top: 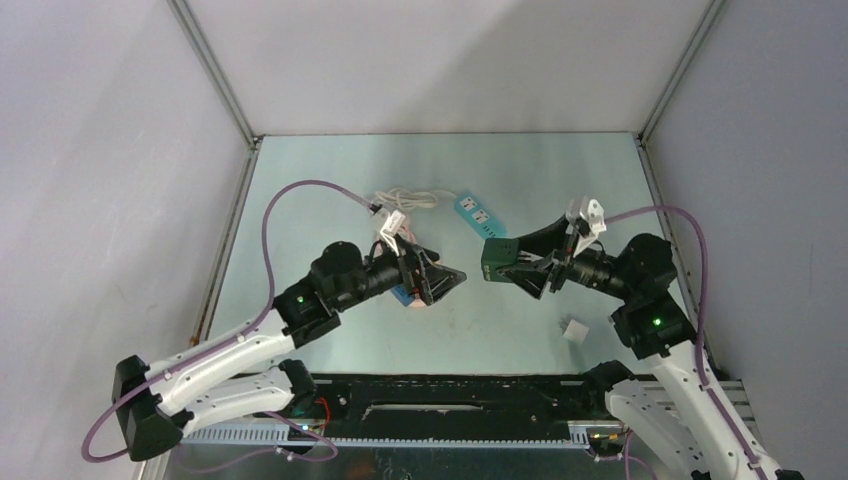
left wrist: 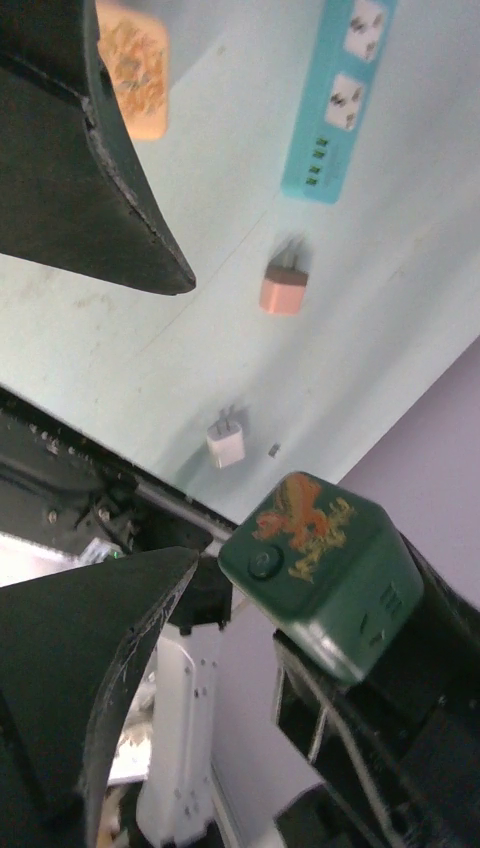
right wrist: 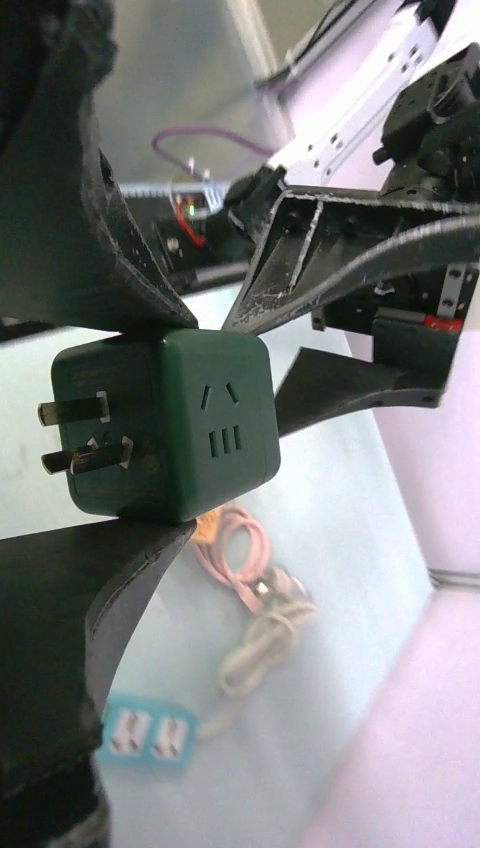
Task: Insert the plug
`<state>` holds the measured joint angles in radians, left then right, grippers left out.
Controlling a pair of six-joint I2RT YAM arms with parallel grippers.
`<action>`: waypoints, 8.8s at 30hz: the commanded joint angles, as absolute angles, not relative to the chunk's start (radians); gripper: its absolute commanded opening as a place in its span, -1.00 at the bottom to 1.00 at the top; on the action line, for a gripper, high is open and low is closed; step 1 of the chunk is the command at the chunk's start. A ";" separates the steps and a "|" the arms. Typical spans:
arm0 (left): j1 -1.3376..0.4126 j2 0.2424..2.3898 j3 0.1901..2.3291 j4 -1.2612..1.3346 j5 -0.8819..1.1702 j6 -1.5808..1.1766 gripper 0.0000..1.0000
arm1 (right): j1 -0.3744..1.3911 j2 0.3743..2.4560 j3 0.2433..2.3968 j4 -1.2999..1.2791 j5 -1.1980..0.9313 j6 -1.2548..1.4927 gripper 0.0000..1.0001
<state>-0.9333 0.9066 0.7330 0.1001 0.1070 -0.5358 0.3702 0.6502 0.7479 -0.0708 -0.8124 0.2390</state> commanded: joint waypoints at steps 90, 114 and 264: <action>-0.526 0.877 0.952 -0.188 0.342 -0.373 -1.00 | 0.390 1.746 1.342 -0.471 -0.031 0.007 0.99; -0.493 0.795 0.980 -0.247 0.410 -0.367 -1.00 | 0.450 2.093 1.584 -0.705 -0.155 -0.059 -0.13; -0.884 2.413 1.944 -0.958 0.052 0.119 -1.00 | 0.066 1.086 0.670 -0.377 -0.379 0.287 0.88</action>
<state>-0.8497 2.2581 2.0281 -0.8845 0.0257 0.1608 0.0696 1.0760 0.6682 -0.4122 -0.3954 0.2813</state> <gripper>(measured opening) 0.622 0.942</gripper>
